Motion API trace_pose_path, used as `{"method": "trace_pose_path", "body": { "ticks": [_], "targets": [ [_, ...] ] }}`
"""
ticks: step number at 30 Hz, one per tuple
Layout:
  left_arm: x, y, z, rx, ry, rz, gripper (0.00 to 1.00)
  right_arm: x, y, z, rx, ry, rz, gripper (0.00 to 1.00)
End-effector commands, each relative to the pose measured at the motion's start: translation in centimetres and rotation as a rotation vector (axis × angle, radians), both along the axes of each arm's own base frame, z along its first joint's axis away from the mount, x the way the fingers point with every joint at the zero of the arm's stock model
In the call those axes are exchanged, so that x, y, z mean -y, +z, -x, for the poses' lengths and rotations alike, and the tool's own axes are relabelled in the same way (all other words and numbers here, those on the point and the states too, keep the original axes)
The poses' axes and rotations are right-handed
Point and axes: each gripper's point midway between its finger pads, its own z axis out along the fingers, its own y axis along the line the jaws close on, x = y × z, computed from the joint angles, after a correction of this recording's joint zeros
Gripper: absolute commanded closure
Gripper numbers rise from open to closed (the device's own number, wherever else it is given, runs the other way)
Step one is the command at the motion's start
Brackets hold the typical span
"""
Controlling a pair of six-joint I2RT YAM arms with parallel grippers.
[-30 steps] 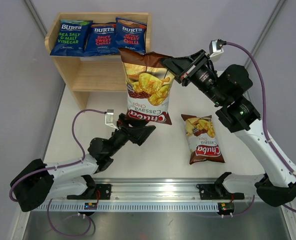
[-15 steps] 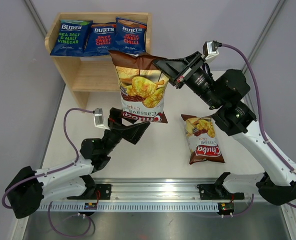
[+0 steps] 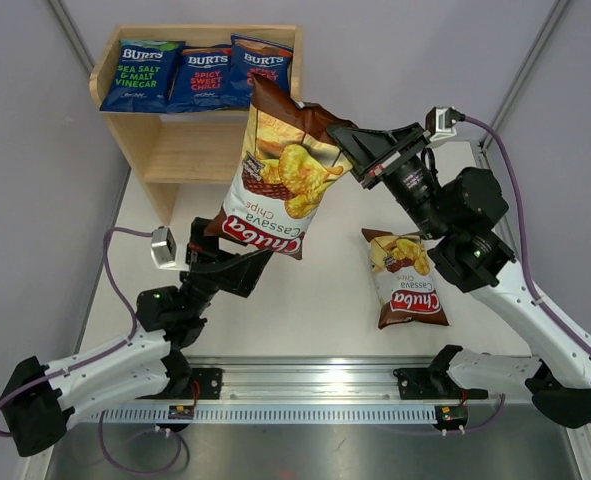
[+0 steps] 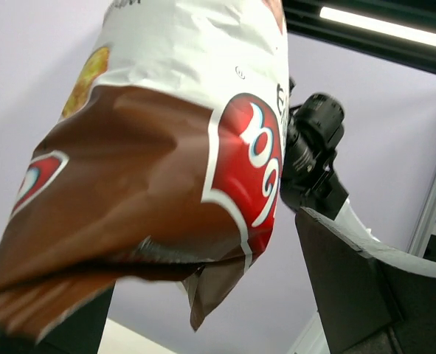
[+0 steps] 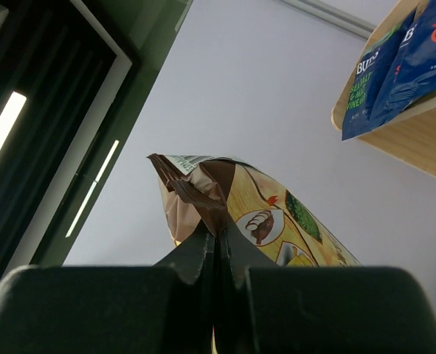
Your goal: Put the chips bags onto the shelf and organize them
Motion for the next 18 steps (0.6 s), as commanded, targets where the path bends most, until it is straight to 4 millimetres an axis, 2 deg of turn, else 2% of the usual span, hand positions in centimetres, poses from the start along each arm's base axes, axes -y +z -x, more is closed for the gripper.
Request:
{"method": "trace_pose_path", "body": {
  "ticks": [1, 5, 8, 18],
  "targets": [
    [-7.9, 7.8, 6.3, 0.310, 0.033, 0.368, 0.01, 1.3, -0.1, 0.1, -0.002, -0.048, -0.056, 1.00],
    [-8.3, 8.1, 6.7, 0.307, 0.010, 0.389, 0.05, 1.3, -1.3, 0.3, -0.015, -0.036, -0.060, 1.00],
    [-8.8, 8.0, 6.5, 0.283, 0.009, 0.409, 0.15, 1.2, -2.3, 0.4, -0.027, -0.029, -0.064, 1.00],
    [-9.0, 8.0, 6.7, 0.281, 0.014, 0.405, 0.13, 1.3, -7.0, 0.2, -0.084, -0.031, -0.051, 1.00]
  ]
}}
